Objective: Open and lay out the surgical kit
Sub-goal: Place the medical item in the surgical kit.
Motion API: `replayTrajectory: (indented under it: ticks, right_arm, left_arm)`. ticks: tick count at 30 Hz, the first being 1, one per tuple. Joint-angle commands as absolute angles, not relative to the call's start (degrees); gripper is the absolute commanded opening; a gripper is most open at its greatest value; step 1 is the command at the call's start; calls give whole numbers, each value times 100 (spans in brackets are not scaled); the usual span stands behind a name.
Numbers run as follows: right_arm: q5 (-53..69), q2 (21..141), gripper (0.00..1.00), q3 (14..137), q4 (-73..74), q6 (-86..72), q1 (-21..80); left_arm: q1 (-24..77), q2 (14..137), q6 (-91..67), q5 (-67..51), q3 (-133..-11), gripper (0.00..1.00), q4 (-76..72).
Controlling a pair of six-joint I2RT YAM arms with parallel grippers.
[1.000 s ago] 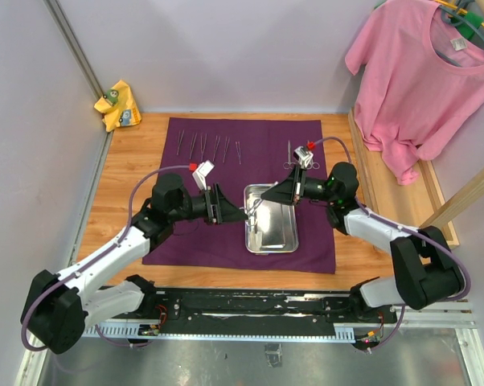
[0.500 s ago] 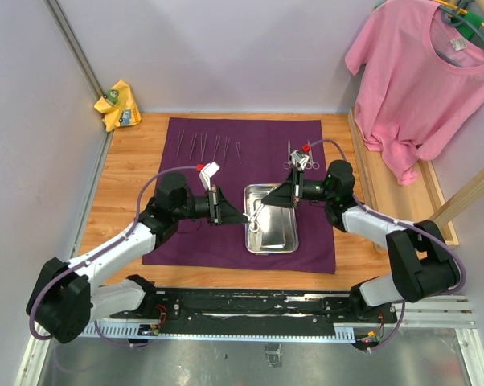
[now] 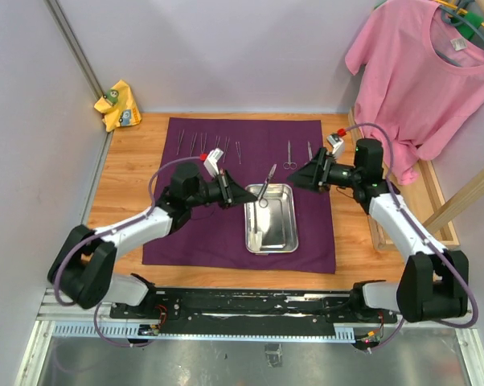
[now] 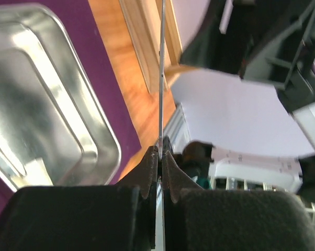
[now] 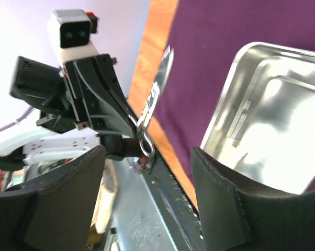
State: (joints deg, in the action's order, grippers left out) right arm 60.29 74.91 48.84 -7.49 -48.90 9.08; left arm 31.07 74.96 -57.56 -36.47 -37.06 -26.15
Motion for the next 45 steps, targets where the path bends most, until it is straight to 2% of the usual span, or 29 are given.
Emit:
replayTrajectory:
  ticks: [1,10,15,24,37,40,43,45]
  right_arm:
    - [5145,7057,69,5183,1892,-3231,475]
    - [4832,6878,71,5149,2127,-3024,414]
    - [4785,6962,71,5184,2145,-2973,387]
    - [4860,7218,71,5160,2003,-2962,387]
    - [5008,7253,72,4995,1778,-3054,387]
    - [5052,7267,72,4967,1735,-3084,387]
    - [5054,7238,73,4936,1727,-3106,387]
    - [5029,7203,82,4911,1730,-3115,393]
  left_arm:
    - [3076,8381,-5917,-2917,-4498,0,-3307]
    - [3068,10896,-5660,-1869,-6592,0,-3249]
    - [3022,11781,-5555,-1469,-7180,0,-3045]
    - [2876,12490,-5410,-1188,-7776,0,-2532]
    - [2823,13183,-5219,-1430,-8481,2,-1804]
    - [2821,13311,-5173,-1479,-8649,9,-1526]
    - [2824,13234,-5147,-1455,-8617,33,-1305]
    - [2821,13081,-5106,-1407,-8512,47,-1195]
